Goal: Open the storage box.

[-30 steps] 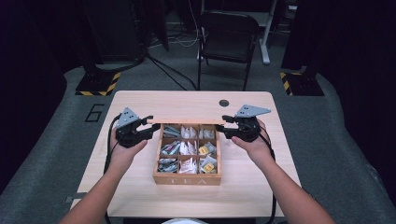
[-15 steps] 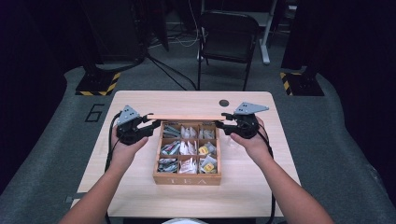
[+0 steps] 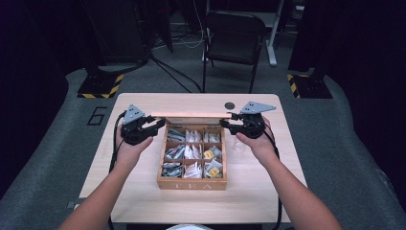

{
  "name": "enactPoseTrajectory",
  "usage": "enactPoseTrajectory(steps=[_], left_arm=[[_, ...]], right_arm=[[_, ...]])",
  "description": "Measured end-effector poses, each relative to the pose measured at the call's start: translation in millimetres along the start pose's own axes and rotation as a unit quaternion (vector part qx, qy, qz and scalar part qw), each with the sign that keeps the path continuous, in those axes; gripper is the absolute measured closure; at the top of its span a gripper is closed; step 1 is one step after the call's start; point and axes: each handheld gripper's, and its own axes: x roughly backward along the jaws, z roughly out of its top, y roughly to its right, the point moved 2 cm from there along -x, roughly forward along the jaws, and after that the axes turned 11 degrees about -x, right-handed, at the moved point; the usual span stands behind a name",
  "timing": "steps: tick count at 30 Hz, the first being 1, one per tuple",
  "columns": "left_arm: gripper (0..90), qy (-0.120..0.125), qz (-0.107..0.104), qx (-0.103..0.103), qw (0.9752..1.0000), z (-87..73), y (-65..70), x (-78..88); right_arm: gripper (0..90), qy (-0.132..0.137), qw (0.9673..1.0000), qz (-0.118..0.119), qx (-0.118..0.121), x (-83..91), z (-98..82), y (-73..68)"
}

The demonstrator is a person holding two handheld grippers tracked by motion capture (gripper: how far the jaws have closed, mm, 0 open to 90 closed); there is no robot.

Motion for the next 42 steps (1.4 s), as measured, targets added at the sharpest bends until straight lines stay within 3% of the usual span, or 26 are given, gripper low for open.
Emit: enactPoseTrajectory(steps=[5,20,26,42], left_arm=[[59.3,0.004,0.006,0.002,1.0000,0.7,-2.4,-3.1],[61.2,0.004,0.016,0.002,0.9999,7.6,-10.1,-12.5],[61.7,0.001,0.012,-0.003,0.9999,9.1,-13.7,-15.7],[61.7,0.008,0.004,0.012,0.9999,6.3,-23.0,-27.2]], right_arm=[[55.7,-0.001,0.9999,0.010,-0.003,-2.4,4.4,4.6],[58.1,0.002,0.9999,0.006,-0.013,-9.2,14.3,11.7],[58.2,0.009,0.9997,0.009,-0.019,-13.0,14.8,16.4],[59.8,0.004,0.9995,0.001,-0.033,-24.7,12.5,26.8]])
